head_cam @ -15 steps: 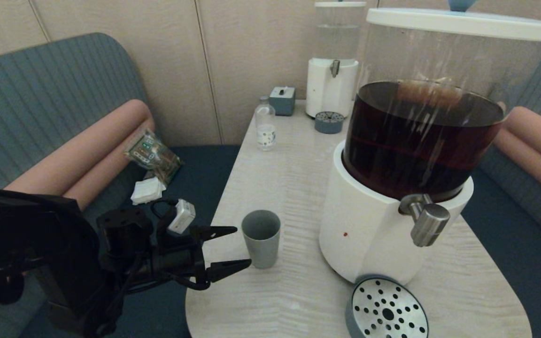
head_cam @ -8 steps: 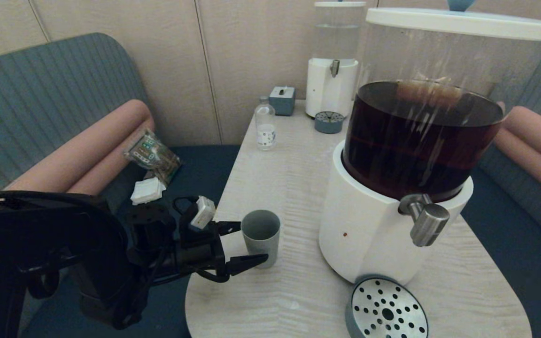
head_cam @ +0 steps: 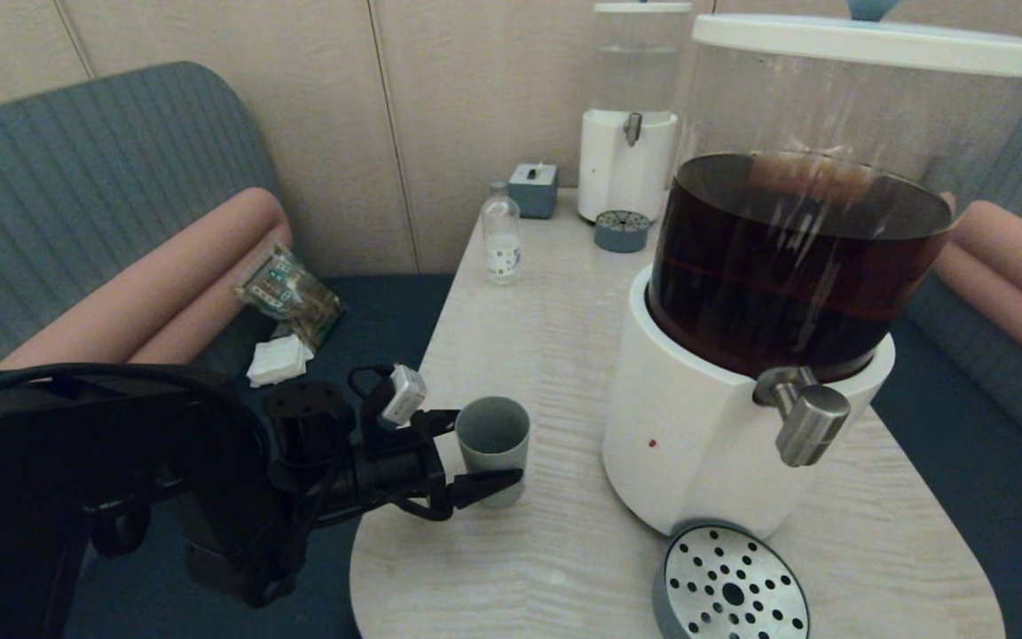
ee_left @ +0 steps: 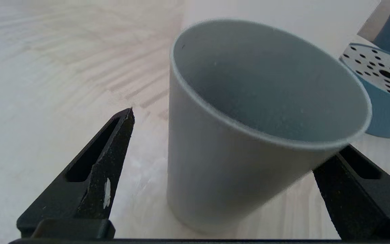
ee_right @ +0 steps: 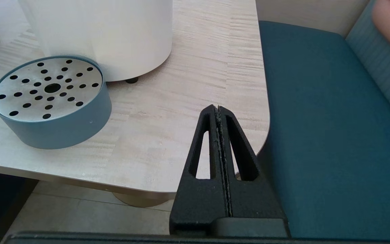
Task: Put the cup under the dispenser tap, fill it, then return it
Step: Pick up the cup
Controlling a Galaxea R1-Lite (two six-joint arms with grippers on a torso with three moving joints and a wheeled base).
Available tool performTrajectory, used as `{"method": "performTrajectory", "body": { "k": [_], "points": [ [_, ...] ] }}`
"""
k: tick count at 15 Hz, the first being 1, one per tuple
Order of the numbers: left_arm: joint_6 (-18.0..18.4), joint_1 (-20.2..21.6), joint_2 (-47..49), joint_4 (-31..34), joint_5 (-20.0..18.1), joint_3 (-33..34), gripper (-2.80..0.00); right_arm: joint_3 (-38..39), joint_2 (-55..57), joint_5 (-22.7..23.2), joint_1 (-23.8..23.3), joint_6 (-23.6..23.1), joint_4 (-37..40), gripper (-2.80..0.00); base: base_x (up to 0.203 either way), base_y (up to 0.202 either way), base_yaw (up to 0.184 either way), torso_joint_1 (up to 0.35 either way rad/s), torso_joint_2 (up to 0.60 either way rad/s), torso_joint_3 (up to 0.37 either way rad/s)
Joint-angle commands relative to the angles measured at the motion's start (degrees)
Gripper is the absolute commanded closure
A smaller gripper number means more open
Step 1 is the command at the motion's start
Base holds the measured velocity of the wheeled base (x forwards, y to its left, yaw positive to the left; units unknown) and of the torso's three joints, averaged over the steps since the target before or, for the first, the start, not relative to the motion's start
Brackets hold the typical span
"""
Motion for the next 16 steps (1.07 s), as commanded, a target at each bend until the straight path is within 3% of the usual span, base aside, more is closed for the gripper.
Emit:
{"method": "performTrajectory", "body": {
  "k": [1, 4, 5, 11, 16],
  "points": [
    [-0.2, -0.2, 0.4, -0.5, -0.1, -0.8, -2.80, 0.5, -0.2, 0.0, 0.0, 0.0, 0.0, 0.00, 0.000, 0.000, 0.000, 0.000, 0.00, 0.000],
    [-0.4, -0.8, 0.8, -0.5, 0.5, -0.9, -2.80, 0.5, -0.2, 0.0, 0.0, 0.0, 0.0, 0.00, 0.000, 0.000, 0.000, 0.000, 0.00, 0.000],
    [-0.4, -0.9, 0.8, -0.5, 0.6, -0.9, 0.00, 0.5, -0.2, 0.0, 0.0, 0.1, 0.0, 0.00, 0.000, 0.000, 0.000, 0.000, 0.00, 0.000],
    [-0.4, -2.1, -1.3, -0.5, 2.1, 0.8, 0.00, 0.5, -0.2, 0.0, 0.0, 0.1, 0.0, 0.00, 0.000, 0.000, 0.000, 0.000, 0.00, 0.000],
    [-0.5, -2.2, -14.7, -0.5, 2.1, 11.5, 0.00, 0.6, -0.2, 0.0, 0.0, 0.1, 0.0, 0.00, 0.000, 0.000, 0.000, 0.000, 0.00, 0.000]
  ]
}}
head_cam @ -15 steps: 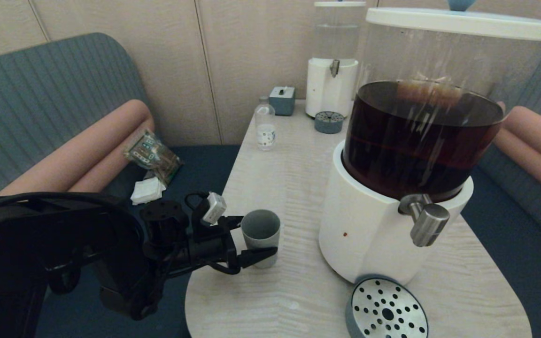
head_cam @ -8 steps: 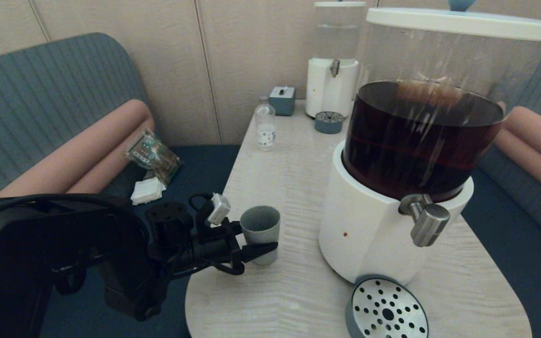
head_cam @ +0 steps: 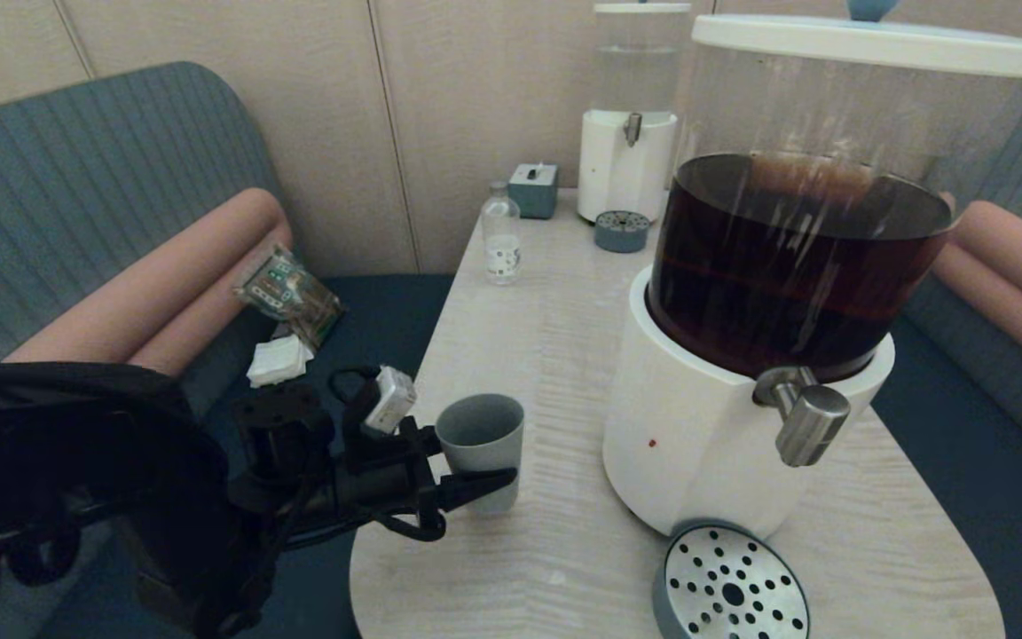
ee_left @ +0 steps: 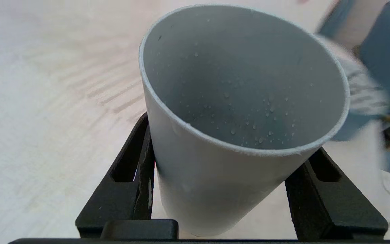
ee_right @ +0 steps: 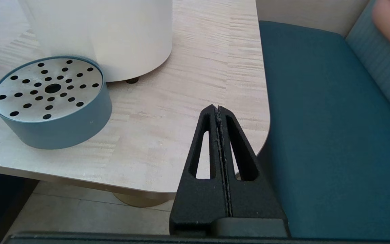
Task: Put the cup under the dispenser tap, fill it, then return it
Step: Pick up the cup, then place it under the water dispenser
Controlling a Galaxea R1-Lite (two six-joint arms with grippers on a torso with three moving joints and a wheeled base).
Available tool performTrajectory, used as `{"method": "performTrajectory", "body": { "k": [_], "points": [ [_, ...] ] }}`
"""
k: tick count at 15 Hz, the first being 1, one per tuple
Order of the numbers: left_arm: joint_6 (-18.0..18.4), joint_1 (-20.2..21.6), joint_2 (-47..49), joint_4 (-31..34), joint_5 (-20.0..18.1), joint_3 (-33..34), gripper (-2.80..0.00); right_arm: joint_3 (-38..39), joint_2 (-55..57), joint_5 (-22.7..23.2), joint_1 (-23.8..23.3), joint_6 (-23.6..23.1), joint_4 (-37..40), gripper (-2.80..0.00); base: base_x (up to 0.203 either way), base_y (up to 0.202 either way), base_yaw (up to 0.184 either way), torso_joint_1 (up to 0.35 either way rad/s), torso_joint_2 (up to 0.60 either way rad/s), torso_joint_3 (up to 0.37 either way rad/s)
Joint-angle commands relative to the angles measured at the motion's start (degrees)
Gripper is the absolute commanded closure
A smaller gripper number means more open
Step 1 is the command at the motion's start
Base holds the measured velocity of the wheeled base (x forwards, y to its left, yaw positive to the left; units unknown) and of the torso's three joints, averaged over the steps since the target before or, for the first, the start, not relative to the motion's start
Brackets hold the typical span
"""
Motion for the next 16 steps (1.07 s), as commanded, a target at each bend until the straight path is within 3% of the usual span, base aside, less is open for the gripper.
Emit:
{"method": "performTrajectory", "body": {
  "k": [1, 3, 5, 8, 16],
  "points": [
    [0.0, -0.3, -9.2, -0.5, -0.3, 4.4, 0.00, 0.5, -0.2, 0.0, 0.0, 0.0, 0.0, 0.00, 0.000, 0.000, 0.000, 0.000, 0.00, 0.000],
    [-1.1, -3.2, -15.6, -0.5, 0.0, 7.9, 0.00, 0.5, -0.2, 0.0, 0.0, 0.0, 0.0, 0.00, 0.000, 0.000, 0.000, 0.000, 0.00, 0.000],
    [-2.5, -10.0, -17.6, -0.5, 3.2, 8.9, 0.00, 0.5, -0.2, 0.0, 0.0, 0.0, 0.0, 0.00, 0.000, 0.000, 0.000, 0.000, 0.00, 0.000],
    [-4.3, -17.7, -16.0, -0.5, 7.6, 5.8, 0.00, 0.5, -0.2, 0.0, 0.0, 0.0, 0.0, 0.00, 0.000, 0.000, 0.000, 0.000, 0.00, 0.000],
    [-5.0, -25.2, -5.2, -0.5, 12.0, -3.0, 0.00, 0.5, -0.2, 0.0, 0.0, 0.0, 0.0, 0.00, 0.000, 0.000, 0.000, 0.000, 0.00, 0.000]
  ]
}}
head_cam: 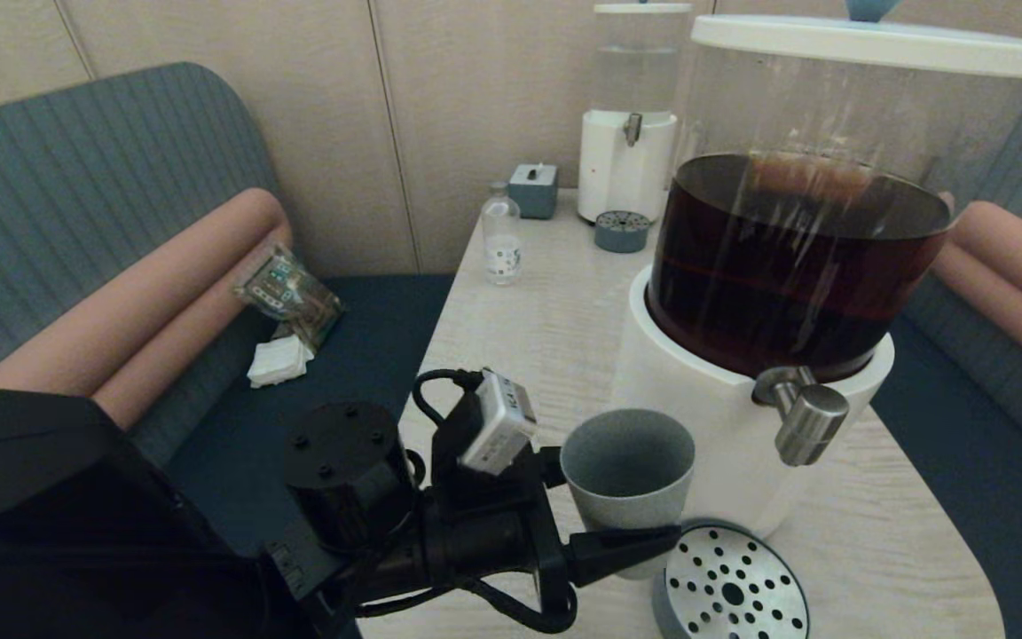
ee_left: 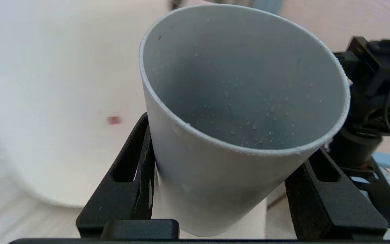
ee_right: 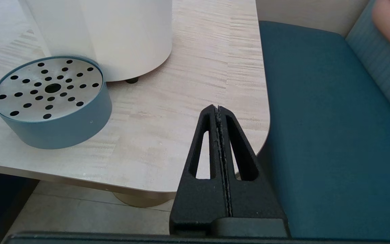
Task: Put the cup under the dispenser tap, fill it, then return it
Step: Place it under the water dispenser
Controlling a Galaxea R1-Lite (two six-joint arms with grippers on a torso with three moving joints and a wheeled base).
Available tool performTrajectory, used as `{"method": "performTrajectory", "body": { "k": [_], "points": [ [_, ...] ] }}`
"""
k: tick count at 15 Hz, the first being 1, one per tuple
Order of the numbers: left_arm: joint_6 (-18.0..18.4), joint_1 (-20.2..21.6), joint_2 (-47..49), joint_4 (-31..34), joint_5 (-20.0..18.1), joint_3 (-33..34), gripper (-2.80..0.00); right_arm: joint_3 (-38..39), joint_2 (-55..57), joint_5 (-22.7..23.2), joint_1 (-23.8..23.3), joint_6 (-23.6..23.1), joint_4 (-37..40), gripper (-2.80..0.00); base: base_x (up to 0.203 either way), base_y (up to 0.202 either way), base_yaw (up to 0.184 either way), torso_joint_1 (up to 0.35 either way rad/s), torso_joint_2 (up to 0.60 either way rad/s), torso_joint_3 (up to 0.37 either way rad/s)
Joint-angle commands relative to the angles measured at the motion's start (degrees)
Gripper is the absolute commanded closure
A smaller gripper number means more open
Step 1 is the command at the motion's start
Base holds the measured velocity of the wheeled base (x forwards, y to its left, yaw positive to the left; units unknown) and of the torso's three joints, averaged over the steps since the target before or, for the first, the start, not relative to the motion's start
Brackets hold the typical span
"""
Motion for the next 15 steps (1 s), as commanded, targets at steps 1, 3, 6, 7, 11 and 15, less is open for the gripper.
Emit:
{"method": "performTrajectory", "body": {
  "k": [1, 3, 6, 7, 11, 15],
  "points": [
    [-0.1, -1.9, 3.3, -0.5, 0.1, -1.4, 0.00, 0.6, -0.2, 0.0, 0.0, 0.0, 0.0, 0.00, 0.000, 0.000, 0.000, 0.000, 0.00, 0.000],
    [-0.2, -3.3, 5.4, -0.5, 0.8, -2.3, 0.00, 0.5, -0.2, 0.0, 0.0, 0.0, 0.0, 0.00, 0.000, 0.000, 0.000, 0.000, 0.00, 0.000],
    [-0.2, -3.5, 8.5, -0.5, 1.0, -4.6, 0.00, 0.6, -0.2, 0.0, 0.0, 0.0, 0.0, 0.00, 0.000, 0.000, 0.000, 0.000, 0.00, 0.000],
    [-0.2, -3.5, 9.7, -0.5, 1.0, -5.6, 0.00, 0.5, -0.2, 0.0, 0.0, 0.0, 0.0, 0.00, 0.000, 0.000, 0.000, 0.000, 0.00, 0.000],
    [-0.3, -3.7, 13.4, -0.5, 1.1, -10.6, 0.00, 0.5, -0.2, 0.0, 0.0, 0.0, 0.0, 0.00, 0.000, 0.000, 0.000, 0.000, 0.00, 0.000],
    [-0.4, -4.9, 15.5, -0.5, 1.2, -11.6, 0.00, 0.5, -0.2, 0.0, 0.0, 0.0, 0.0, 0.00, 0.000, 0.000, 0.000, 0.000, 0.00, 0.000]
  ]
}}
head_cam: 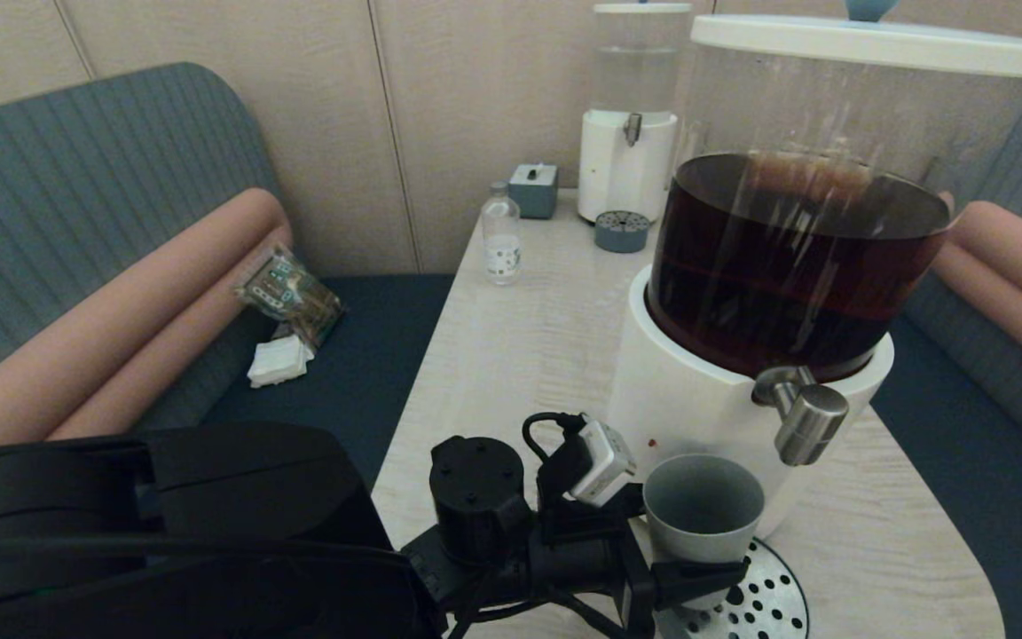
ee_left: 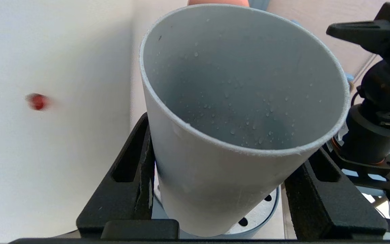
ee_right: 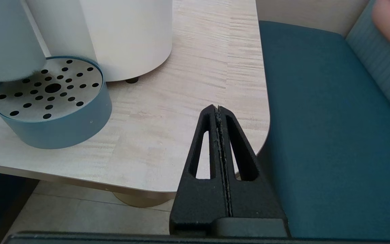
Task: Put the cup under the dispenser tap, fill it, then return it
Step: Place it under the water dispenser
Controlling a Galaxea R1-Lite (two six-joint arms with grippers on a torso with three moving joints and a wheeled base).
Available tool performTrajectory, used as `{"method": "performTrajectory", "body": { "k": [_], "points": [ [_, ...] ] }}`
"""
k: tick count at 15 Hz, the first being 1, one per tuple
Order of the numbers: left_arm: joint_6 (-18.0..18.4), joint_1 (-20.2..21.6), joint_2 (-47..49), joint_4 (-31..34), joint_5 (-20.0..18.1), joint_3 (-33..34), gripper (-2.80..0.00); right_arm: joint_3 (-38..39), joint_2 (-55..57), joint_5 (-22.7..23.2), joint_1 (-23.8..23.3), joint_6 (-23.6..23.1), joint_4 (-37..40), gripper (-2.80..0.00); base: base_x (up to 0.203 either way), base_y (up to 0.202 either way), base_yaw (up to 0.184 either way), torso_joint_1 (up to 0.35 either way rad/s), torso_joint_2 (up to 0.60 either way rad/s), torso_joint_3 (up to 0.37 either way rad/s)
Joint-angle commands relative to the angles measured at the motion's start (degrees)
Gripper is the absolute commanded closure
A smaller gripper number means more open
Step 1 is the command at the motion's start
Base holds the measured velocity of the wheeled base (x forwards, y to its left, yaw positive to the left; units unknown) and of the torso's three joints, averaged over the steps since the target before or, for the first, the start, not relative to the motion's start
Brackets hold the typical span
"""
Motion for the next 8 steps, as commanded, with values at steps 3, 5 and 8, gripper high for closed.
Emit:
{"method": "performTrajectory", "body": {
  "k": [3, 5, 8],
  "points": [
    [0.0, -0.6, 2.0, -0.5, -0.2, -2.0, 0.00, 0.5, -0.2, 0.0, 0.0, 0.0, 0.0, 0.00, 0.000, 0.000, 0.000, 0.000, 0.00, 0.000],
    [-0.1, -1.0, 3.0, -0.5, -0.2, -3.0, 0.00, 0.5, -0.2, 0.0, 0.0, 0.0, 0.0, 0.00, 0.000, 0.000, 0.000, 0.000, 0.00, 0.000],
    [-0.2, -1.8, 3.9, -0.5, 0.8, -4.5, 0.00, 0.6, -0.2, 0.0, 0.0, 0.0, 0.0, 0.00, 0.000, 0.000, 0.000, 0.000, 0.00, 0.000]
  ]
}}
